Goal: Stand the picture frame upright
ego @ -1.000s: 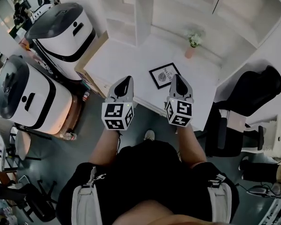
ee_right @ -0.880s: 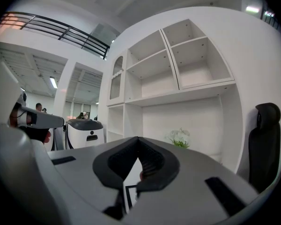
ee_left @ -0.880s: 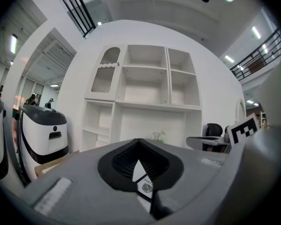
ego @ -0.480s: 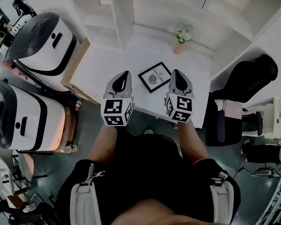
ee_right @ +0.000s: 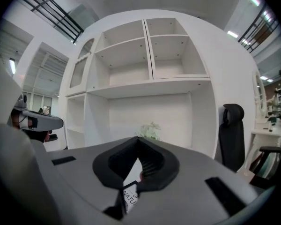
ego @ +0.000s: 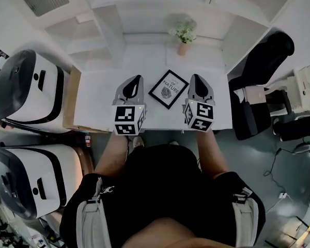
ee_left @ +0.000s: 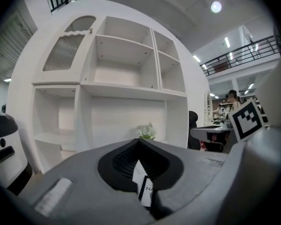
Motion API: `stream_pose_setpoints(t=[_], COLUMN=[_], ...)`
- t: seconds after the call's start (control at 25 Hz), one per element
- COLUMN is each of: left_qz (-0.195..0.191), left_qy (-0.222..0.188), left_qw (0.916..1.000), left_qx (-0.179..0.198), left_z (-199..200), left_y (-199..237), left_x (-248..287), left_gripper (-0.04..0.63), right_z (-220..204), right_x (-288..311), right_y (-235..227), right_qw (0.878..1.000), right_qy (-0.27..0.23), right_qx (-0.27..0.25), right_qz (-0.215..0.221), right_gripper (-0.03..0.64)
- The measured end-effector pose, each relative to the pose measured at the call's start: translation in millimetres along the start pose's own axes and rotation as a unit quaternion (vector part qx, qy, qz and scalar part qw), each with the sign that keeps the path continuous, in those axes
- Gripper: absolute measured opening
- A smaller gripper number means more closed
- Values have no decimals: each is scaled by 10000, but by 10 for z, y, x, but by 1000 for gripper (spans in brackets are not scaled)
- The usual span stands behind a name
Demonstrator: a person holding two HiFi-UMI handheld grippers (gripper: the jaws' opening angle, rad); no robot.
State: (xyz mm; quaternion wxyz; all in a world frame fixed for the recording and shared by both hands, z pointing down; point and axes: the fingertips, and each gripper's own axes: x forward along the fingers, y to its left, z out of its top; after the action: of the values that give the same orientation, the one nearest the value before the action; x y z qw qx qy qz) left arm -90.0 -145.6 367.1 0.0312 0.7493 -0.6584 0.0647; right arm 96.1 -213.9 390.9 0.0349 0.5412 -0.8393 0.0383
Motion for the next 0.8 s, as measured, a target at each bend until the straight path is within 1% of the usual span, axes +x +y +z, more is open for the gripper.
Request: stream_pose_setpoints(t=[0.24, 0.36, 0.48, 0.64, 0.8], left_qz=[-722, -1023, -1341, -1668, -1788], left_qy=[262, 417, 538, 723, 809], left_qw=[9970, 9939, 9894, 9831, 9799], left_qx=[37, 35, 114, 198, 349], left_z=[-155, -251, -346, -463, -513], left_y=[198, 243, 227, 153, 75], left_x=[288, 361, 413, 506, 600], left_gripper=[9, 9, 9, 9, 9], right_z=[-203, -331, -473, -672, -830], right_x=[43, -5, -71, -150, -219], right_y=[72, 92, 95, 67, -92], right_qw=[9975, 9943, 9899, 9841, 9794], right_qy=[252, 424, 581, 877, 1073], right_qx=[136, 247, 409, 527, 621], right_qz=[-646, -945, -1227, -1455, -1594], right_gripper=[3, 3, 3, 3, 3])
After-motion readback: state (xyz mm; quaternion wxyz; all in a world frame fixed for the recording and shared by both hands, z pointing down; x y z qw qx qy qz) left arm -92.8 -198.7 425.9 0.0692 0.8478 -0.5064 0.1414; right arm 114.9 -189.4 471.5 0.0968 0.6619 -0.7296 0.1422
